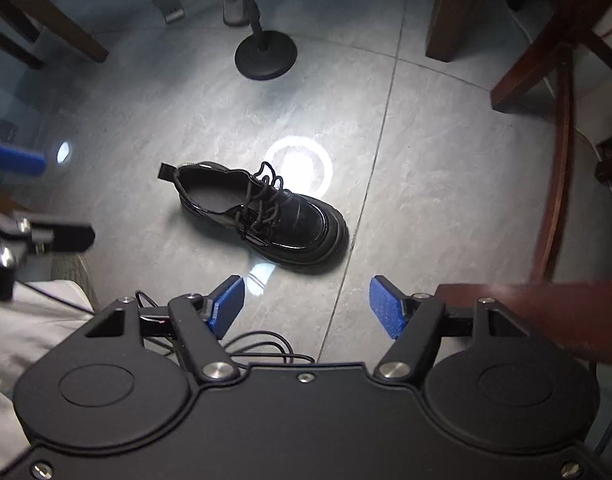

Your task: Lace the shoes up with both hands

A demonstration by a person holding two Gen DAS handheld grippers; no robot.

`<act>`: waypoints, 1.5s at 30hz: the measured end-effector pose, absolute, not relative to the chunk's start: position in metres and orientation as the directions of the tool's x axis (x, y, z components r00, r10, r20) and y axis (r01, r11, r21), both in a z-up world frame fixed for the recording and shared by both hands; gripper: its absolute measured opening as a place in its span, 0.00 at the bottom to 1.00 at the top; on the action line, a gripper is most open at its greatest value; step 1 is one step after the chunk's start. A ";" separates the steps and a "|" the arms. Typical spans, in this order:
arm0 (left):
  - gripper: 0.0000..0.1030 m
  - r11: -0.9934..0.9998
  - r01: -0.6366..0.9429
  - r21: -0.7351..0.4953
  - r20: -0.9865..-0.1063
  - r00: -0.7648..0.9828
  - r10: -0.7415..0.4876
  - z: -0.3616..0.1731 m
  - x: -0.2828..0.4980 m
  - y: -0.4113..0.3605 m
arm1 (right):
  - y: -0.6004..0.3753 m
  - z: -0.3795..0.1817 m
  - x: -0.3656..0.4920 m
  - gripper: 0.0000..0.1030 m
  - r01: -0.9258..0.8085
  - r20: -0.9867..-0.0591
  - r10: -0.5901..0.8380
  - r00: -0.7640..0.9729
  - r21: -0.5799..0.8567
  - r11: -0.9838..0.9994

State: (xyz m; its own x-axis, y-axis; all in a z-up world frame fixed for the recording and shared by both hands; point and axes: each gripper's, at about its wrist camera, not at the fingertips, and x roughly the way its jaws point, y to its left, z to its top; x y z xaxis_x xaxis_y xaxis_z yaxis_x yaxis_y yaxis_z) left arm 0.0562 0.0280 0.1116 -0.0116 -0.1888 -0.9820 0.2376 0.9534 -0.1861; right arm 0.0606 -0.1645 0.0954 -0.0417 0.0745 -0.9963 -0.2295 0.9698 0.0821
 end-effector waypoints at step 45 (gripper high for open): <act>1.00 0.997 0.014 -0.077 -0.958 0.277 -0.078 0.114 -0.091 0.048 | -0.152 0.089 -0.097 0.80 -0.094 -0.995 0.059 0.080 0.052 0.994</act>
